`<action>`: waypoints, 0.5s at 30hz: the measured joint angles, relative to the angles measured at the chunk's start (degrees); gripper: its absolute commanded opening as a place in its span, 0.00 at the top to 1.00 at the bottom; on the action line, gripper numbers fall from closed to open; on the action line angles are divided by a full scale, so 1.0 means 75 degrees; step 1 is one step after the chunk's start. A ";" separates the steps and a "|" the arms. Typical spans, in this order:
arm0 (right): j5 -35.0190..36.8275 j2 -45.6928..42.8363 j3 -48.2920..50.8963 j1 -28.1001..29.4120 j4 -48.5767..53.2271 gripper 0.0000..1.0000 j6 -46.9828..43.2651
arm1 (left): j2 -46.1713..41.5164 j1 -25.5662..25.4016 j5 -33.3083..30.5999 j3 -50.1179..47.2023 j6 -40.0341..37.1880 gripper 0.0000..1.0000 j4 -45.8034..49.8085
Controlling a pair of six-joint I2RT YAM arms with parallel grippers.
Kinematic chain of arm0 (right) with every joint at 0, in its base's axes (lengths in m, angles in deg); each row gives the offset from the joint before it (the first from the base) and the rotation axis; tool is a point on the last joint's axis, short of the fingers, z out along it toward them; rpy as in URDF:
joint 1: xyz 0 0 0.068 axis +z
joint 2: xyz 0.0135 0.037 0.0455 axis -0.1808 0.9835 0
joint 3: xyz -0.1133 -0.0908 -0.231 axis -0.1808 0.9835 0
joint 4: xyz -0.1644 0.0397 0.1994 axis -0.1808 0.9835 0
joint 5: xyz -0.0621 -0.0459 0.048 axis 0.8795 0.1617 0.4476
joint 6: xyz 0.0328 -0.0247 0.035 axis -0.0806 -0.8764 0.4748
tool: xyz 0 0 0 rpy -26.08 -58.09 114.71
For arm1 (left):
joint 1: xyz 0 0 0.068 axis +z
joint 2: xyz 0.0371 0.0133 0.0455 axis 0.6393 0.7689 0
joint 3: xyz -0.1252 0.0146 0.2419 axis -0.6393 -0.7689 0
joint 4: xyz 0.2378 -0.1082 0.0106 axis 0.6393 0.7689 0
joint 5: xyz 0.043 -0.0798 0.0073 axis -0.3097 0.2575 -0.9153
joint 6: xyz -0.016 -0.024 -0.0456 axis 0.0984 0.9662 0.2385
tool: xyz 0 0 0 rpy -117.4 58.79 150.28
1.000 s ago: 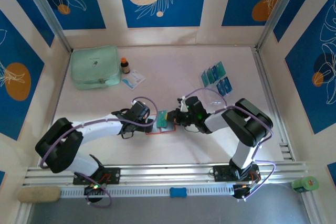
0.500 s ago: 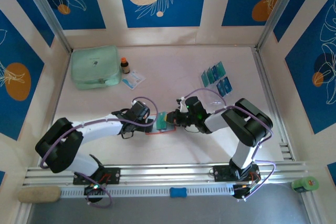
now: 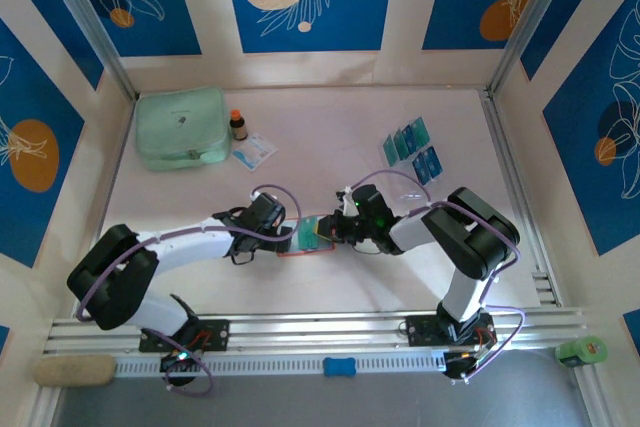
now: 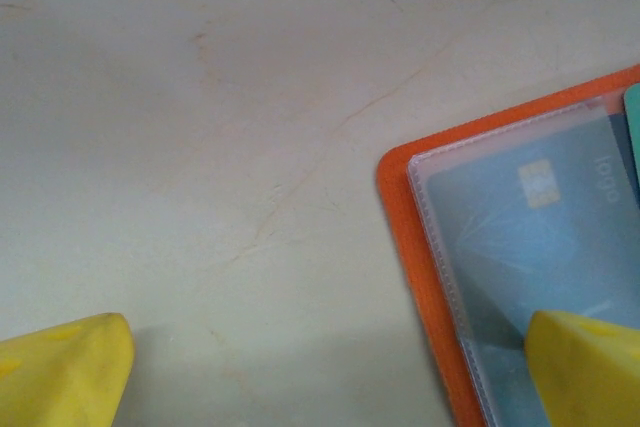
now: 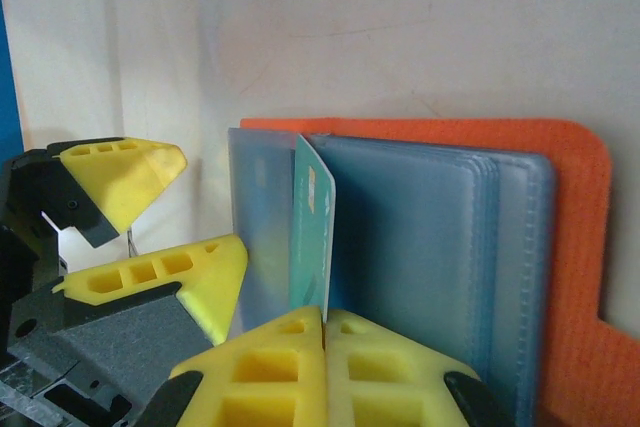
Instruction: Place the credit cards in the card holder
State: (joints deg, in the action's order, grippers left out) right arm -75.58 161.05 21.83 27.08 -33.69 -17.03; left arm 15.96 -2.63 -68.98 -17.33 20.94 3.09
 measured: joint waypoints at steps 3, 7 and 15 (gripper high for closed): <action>-0.0017 0.0026 -0.0090 0.0003 0.0166 1.00 -0.0006 | 0.0000 0.0000 -0.0003 0.0000 0.0000 0.00 0.0000; -0.0070 0.0114 -0.0251 0.0009 0.0356 1.00 -0.0009 | 0.0000 0.0000 0.0000 0.0000 0.0000 0.00 0.0000; -0.0108 0.0207 -0.0341 0.0044 0.0423 1.00 -0.0009 | 0.0000 0.0000 0.0000 -0.0047 0.0000 0.00 -0.0006</action>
State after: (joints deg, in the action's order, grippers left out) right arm -76.39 162.60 19.27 27.41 -30.52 -17.09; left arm 15.96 -2.63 -68.98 -17.68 20.94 3.04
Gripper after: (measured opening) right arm 0.060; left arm 0.998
